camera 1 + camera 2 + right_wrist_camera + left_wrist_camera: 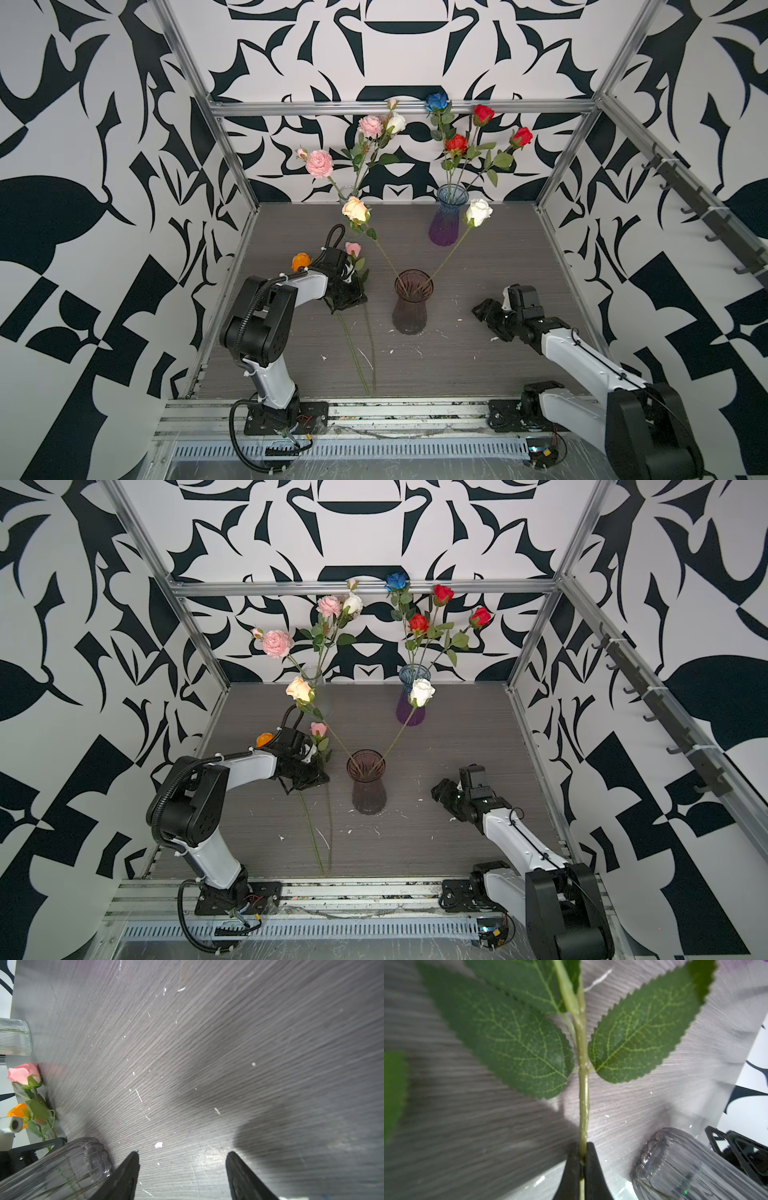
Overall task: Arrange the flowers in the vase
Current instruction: 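Draw the left gripper back and close it on the pink rose stem, then lift the pink rose high with the left gripper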
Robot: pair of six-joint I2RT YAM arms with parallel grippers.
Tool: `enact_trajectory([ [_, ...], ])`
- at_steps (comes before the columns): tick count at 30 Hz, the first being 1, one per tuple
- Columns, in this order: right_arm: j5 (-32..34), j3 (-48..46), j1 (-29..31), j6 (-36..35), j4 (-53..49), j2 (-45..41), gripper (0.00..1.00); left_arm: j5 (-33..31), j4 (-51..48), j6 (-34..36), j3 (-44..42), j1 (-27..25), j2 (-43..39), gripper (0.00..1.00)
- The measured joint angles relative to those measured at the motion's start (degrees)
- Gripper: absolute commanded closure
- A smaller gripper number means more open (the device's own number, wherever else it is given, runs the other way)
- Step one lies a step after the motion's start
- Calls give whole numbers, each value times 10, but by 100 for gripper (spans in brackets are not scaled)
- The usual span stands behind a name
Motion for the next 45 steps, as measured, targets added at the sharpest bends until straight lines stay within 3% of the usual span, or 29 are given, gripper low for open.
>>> enact_trajectory([
  [7,0,0,0,0,0,0,30,26,62,-15,-103,31,-93,100],
  [16,0,0,0,0,-1,0,30,37,126,-54,-246,104,-459,100],
  [21,0,1,0,0,0,6,30,28,150,-59,-250,106,-654,100],
  [24,0,1,0,0,-1,8,30,27,168,-50,-215,106,-718,100],
  [32,0,1,0,0,0,7,30,72,261,-1,-25,106,-706,100],
  [38,0,1,0,0,0,7,30,108,357,-7,66,92,-622,100],
  [42,0,1,0,1,0,6,30,110,378,2,116,43,-551,100],
  [45,0,1,0,2,0,2,30,95,366,41,142,-29,-504,100],
])
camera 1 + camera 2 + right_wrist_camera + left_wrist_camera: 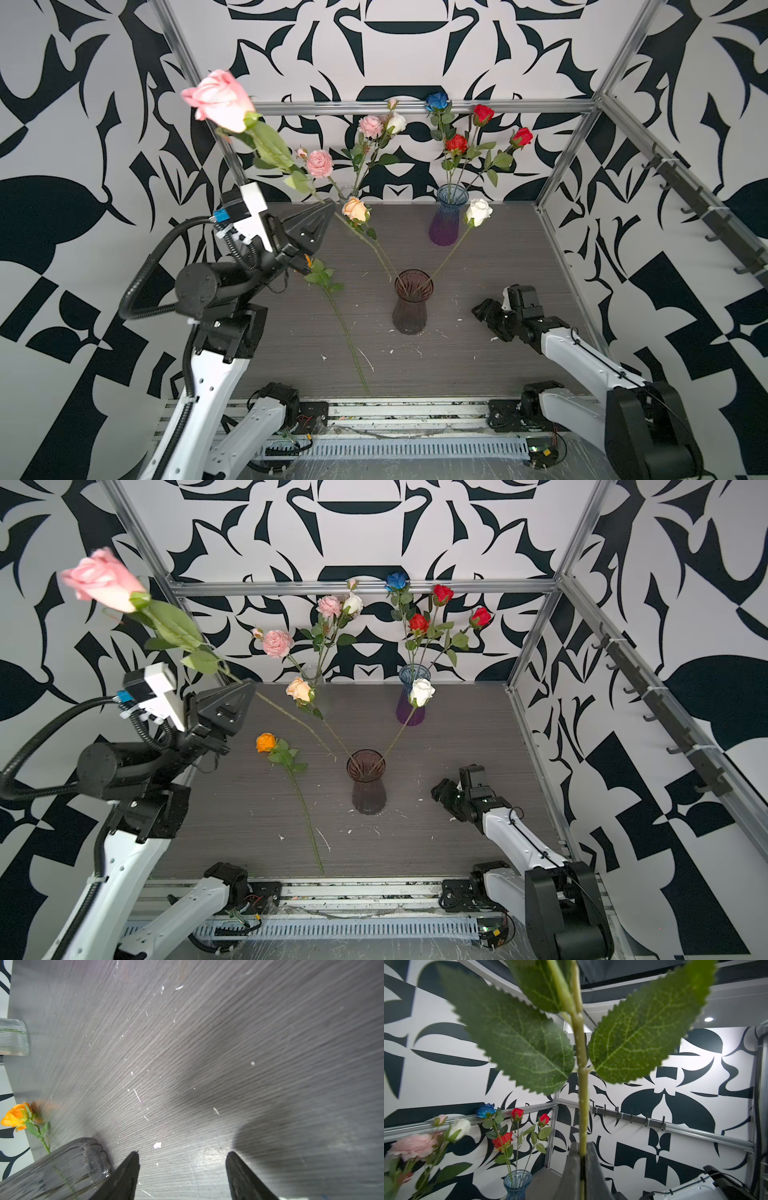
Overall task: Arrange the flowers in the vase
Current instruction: 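Lift the pink rose high with the left gripper, then lower the pink rose stem into the dark mauve vase and open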
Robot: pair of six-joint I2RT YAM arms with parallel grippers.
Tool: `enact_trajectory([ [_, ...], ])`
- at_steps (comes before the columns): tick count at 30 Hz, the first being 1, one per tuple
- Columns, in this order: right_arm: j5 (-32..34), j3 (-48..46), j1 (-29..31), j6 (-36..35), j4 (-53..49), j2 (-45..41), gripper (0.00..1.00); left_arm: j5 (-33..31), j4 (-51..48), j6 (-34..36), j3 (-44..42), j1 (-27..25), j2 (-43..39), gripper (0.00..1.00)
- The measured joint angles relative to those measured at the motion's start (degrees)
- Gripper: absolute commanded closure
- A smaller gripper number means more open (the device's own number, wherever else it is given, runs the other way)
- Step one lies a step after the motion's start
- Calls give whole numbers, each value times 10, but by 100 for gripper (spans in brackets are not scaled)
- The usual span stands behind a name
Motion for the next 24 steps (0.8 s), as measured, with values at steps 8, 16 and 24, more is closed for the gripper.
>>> enact_trajectory([
  [8,0,0,0,0,-1,-14,30,-192,-165,264,120,-304,157,100],
  [16,0,0,-3,0,-1,-19,30,-314,-210,346,126,-333,213,100],
  [24,0,0,-4,0,-1,-18,30,-372,-221,349,127,-343,213,100],
])
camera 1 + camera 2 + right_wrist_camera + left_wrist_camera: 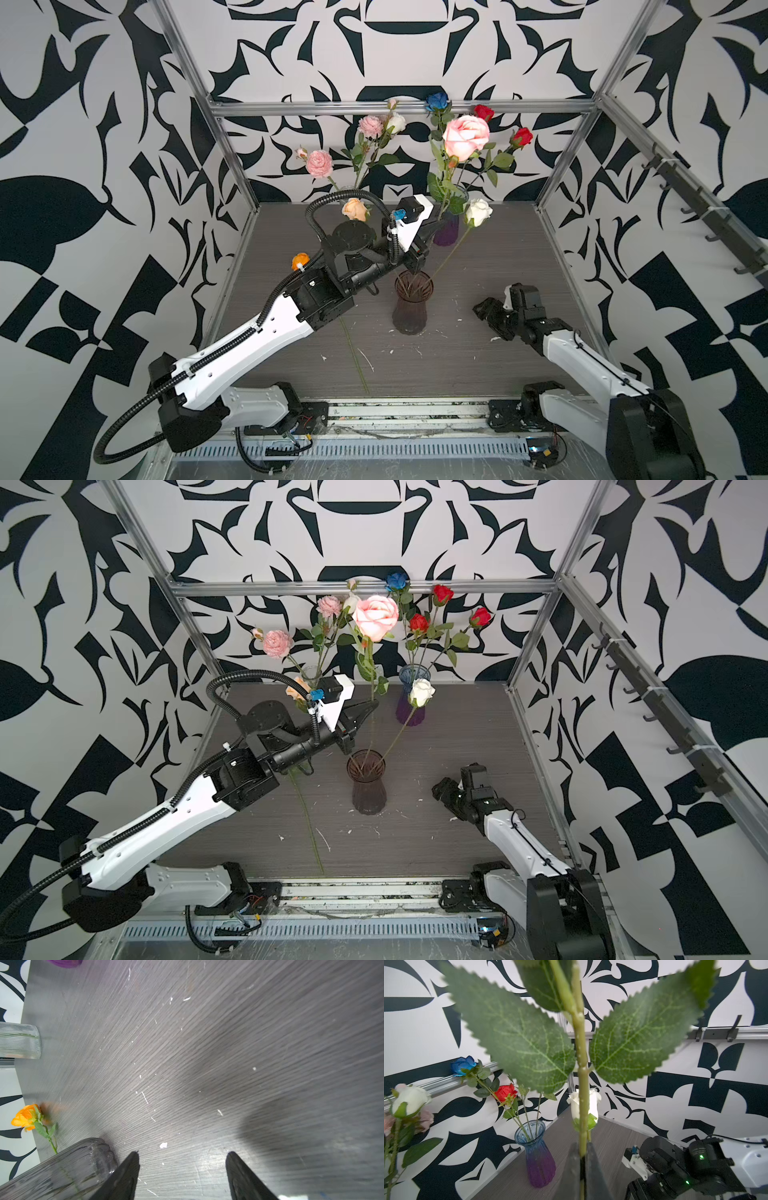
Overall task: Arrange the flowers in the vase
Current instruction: 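Lower the pink rose stem into the dark mauve vase and open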
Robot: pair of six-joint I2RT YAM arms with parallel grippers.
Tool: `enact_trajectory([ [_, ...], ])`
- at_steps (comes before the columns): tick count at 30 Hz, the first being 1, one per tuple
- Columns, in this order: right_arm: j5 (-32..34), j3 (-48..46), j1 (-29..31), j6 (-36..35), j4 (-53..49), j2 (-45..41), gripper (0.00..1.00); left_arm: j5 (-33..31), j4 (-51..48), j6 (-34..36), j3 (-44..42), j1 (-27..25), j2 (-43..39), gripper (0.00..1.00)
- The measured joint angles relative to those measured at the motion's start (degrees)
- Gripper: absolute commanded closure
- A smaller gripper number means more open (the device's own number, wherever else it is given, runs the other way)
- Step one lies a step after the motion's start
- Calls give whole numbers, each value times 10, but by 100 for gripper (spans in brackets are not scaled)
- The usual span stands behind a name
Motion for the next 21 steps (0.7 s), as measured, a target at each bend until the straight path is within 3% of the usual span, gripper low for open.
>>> enact_trajectory([
  [13,0,0,0,0,0,0,30,-85,-122,-146,20,0,47,100],
  [15,0,0,0,0,0,0,30,-90,-130,-164,8,0,50,92],
  [19,0,0,0,0,0,0,30,-99,-151,-189,-4,0,54,51],
  [21,0,0,0,0,0,0,30,-106,-157,-198,-4,0,53,46],
])
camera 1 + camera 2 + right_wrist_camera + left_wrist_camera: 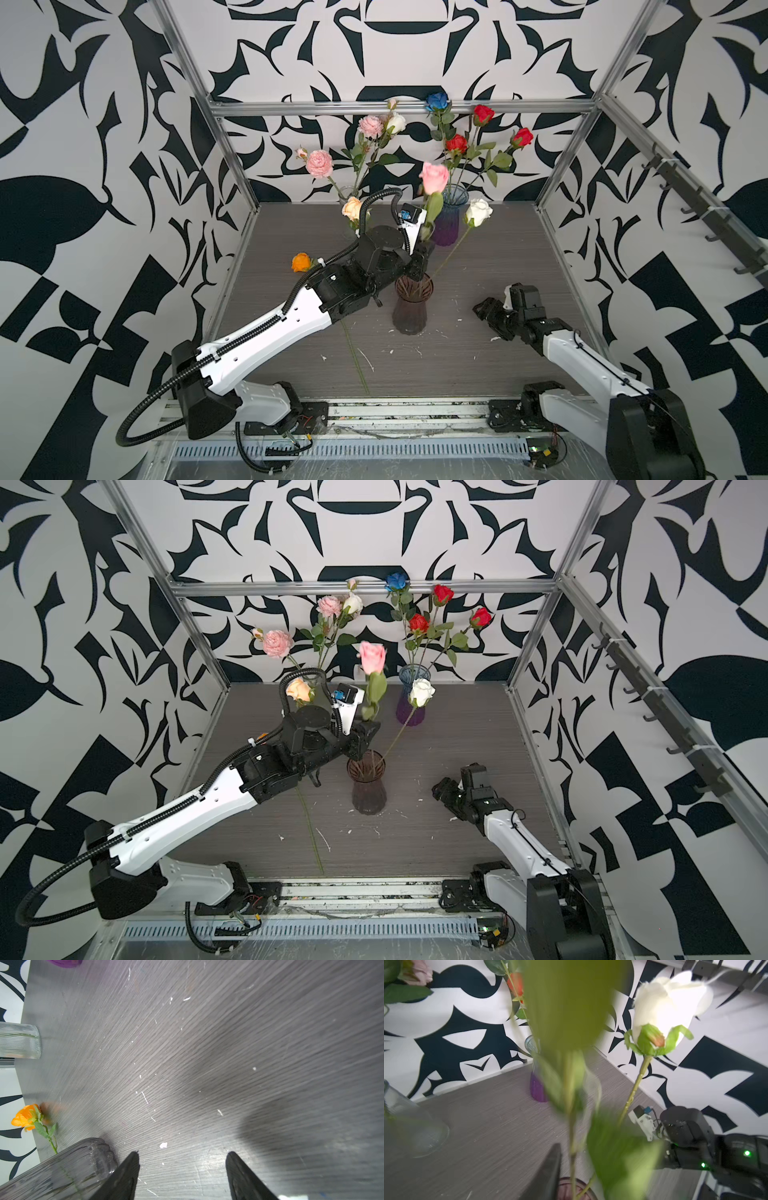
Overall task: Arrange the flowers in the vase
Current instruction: 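Lower the pink rose stem into the dark mauve vase and open, then draw the left gripper back down to the orange rose stem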
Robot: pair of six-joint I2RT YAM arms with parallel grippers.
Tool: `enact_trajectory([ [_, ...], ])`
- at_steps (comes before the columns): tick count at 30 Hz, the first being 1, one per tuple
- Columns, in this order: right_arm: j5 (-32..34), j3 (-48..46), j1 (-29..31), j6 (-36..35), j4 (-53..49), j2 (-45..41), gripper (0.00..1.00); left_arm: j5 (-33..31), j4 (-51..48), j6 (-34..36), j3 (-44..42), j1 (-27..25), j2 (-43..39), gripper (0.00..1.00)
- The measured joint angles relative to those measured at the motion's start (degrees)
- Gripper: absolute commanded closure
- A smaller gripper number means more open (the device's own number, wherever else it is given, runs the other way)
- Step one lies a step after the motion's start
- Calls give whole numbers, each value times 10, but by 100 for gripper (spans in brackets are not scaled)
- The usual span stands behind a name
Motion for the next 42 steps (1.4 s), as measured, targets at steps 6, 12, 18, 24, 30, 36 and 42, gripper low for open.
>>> enact_trajectory([
  [6,0,0,0,0,0,0,30,0,-38,-6,0,0,-16,45],
  [12,0,0,0,0,0,0,30,15,-86,-25,-10,0,-106,41],
  [18,0,0,-3,0,0,13,30,14,-118,-93,-121,0,-264,43],
  [24,-1,0,-4,0,-3,16,30,24,-147,-239,-290,0,-332,43],
  [30,-1,0,-4,0,-4,13,30,48,-152,-367,-436,14,-323,41],
  [36,0,-1,-5,4,-3,-17,30,78,-150,-448,-459,107,-270,41],
  [42,-1,-5,-6,12,0,-8,30,93,-199,-469,-414,239,-174,42],
])
